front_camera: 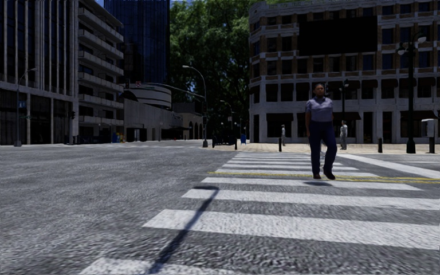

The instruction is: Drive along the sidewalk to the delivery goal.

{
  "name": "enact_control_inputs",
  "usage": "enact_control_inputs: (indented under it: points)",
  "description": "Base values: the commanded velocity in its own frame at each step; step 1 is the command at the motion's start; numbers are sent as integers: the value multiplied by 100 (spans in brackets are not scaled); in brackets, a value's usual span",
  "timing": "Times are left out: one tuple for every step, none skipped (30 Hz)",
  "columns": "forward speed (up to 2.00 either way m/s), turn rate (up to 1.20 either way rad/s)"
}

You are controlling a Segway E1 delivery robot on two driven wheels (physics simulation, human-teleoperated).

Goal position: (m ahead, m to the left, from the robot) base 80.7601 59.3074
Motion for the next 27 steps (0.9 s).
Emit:
enact_control_inputs:
  points:
    - [200,0]
    - [200,0]
    - [200,0]
    - [200,0]
    - [200,0]
    - [200,0]
    - [200,0]
    - [200,-4]
    - [200,-4]
    - [200,-10]
    - [200,-13]
    - [200,-13]
    - [200,-14]
    - [200,-15]
    - [200,-15]
    - [200,-15]
    - [200,-15]
    - [200,-15]
    - [200,-16]
    - [200,-16]
    - [200,-18]
    - [200,-25]
    - [200,-31]
    - [200,-31]
    - [200,-35]
    - [200,-36]
    - [200,-37]
